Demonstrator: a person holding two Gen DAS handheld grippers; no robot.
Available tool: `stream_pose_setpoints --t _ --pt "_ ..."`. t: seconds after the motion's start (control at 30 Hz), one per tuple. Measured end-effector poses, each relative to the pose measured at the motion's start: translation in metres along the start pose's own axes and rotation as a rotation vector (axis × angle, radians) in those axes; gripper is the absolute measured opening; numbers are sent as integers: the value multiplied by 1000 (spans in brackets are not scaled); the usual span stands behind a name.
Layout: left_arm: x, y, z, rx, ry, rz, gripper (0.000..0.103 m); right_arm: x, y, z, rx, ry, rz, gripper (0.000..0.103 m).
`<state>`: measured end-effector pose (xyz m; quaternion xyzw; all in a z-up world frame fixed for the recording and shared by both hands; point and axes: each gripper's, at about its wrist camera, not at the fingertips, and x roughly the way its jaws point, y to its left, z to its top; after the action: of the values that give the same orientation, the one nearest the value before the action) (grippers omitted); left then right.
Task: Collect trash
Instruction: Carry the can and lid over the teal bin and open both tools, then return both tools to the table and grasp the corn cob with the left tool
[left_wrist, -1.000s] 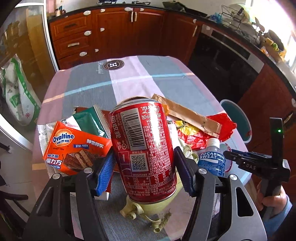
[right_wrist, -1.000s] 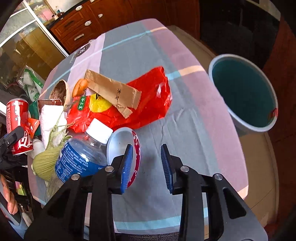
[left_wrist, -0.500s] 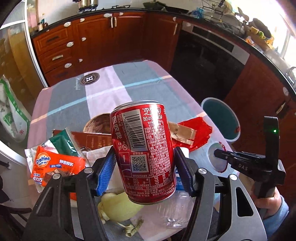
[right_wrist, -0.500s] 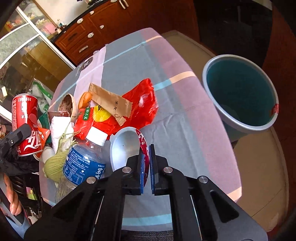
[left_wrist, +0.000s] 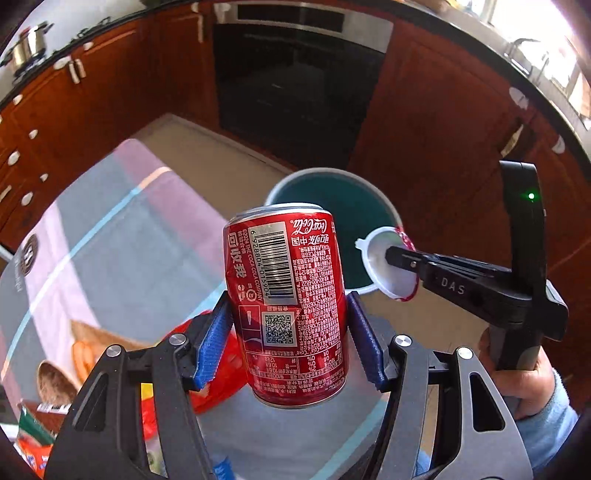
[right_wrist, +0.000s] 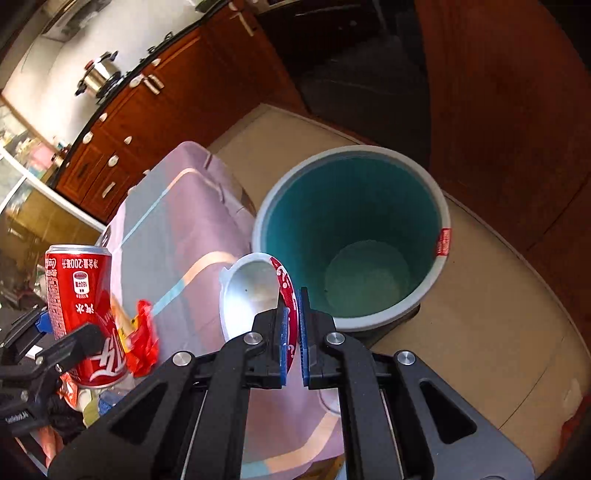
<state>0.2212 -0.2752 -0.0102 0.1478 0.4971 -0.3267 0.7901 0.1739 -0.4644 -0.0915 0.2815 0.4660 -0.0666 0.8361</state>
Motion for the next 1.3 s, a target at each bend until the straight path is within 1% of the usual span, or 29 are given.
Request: stream_pose_setpoints --t 0.13,0.23,0.37,0.43,0.53,0.57,0.63,0.67,0.7,0.8,0.87,0.97,1.03,1.1,1.17,1.3 --pt "54 -25 34 66 91 -51 62 26 -30 18 66 27 -55 5" --pt "93 -35 49 98 160 -50 62 48 -45 26 94 65 -79 5" --pt "133 -37 58 109 226 -34 62 72 -59 32 112 98 -111 5" --pt "147 -39 60 103 251 -32 62 80 -64 33 115 114 -125 8" --pt "161 -37 63 103 277 -32 62 87 -67 38 107 121 -127 10" --pt "163 -35 63 104 279 -26 63 86 -69 36 103 119 -129 13" --pt "167 -36 64 95 283 -18 64 83 -68 39 104 106 -121 35" --pt "166 -33 64 85 281 -18 66 81 -72 34 102 94 -140 53" --pt "166 -33 66 73 273 -19 71 78 -70 35 102 81 -149 58" --pt "159 -29 68 37 257 -25 75 67 -69 35 114 54 -135 75" --pt "153 -25 67 19 253 -31 77 58 -67 35 109 38 -134 76" --pt "139 -24 63 1 236 -25 80 45 -61 32 104 21 -143 81" --pt "124 -23 57 -10 222 -28 82 34 -57 30 98 12 -138 82" --pt "114 -19 58 -18 206 -26 89 22 -52 29 87 0 -138 86" --pt "95 -19 52 -20 180 -20 93 11 -43 26 70 -17 -141 86" --pt "50 -13 35 -21 127 -5 96 -18 -26 14 41 -38 -118 88"
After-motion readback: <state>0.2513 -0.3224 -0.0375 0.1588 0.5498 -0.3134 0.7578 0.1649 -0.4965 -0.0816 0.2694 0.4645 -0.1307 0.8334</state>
